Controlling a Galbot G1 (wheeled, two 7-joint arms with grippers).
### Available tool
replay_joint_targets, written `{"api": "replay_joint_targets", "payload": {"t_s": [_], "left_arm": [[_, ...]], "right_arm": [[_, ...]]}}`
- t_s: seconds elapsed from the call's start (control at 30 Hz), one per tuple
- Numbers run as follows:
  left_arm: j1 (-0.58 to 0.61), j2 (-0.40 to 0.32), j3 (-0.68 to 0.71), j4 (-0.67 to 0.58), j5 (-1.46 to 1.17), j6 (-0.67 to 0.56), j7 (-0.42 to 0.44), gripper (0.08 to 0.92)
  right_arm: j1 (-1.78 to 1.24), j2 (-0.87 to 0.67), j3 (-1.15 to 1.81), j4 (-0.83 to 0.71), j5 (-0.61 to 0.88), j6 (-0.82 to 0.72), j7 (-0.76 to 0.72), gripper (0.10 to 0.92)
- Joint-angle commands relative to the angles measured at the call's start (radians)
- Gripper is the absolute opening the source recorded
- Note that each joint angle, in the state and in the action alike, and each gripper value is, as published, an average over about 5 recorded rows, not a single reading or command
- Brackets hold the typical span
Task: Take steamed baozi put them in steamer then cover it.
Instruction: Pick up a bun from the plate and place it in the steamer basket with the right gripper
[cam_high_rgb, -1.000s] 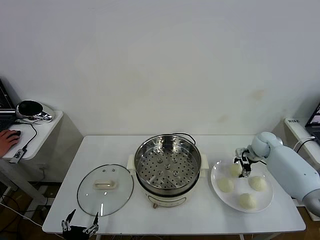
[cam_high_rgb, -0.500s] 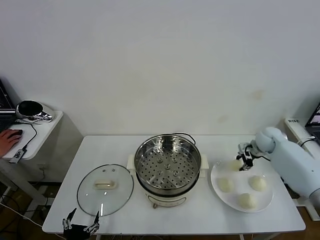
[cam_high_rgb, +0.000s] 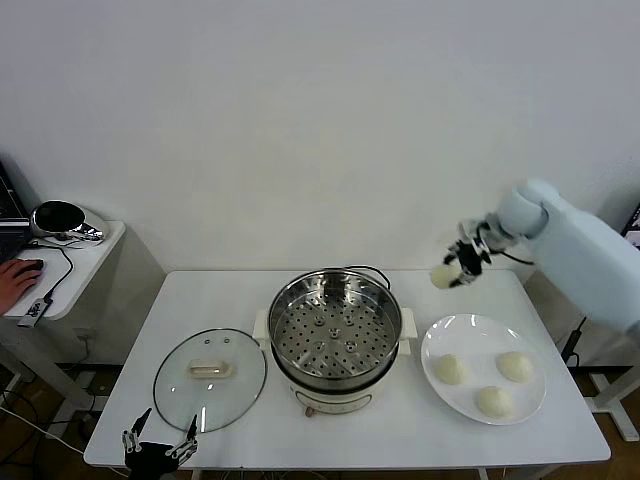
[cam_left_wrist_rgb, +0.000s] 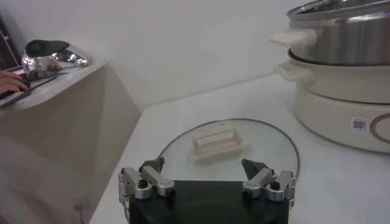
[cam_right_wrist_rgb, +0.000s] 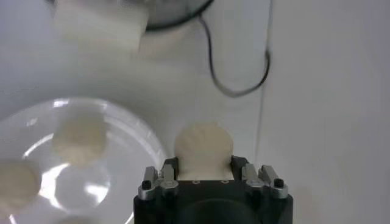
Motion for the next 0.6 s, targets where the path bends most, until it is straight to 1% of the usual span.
{"api": "replay_joint_targets", "payload": {"t_s": [0.03,0.17,0.4,0.53,0.6], "left_arm": [[0.004,0.001,-0.008,-0.006,-0.003,-0.007,-0.004,0.823],[0.011,-0.003,-0.01,-0.009,-0.003,-0.009,-0.005,0.823],[0.024,-0.014,-0.012,-0.005,0.001,-0.01,-0.007,0.823],[0.019,-0.018,-0.01,0.005,0.0,-0.013,-0.007,0.823],[0.016,-0.02,-0.01,0.01,0.001,-0.013,-0.007,0.823]], "right_arm": [[0.136,0.281,-0.083,-0.156,0.088,0.218,-0.091,0.535],[0.121,0.364,-0.071,-0.179,0.023,0.374,-0.09,0.535],[0.118,0.408,-0.088,-0.156,0.002,0.62,-0.059,0.535],[0.112,0.418,-0.129,-0.151,0.004,0.777,-0.002,0.535],[0.101,0.421,-0.141,-0.146,-0.036,0.846,0.05,0.535]]}}
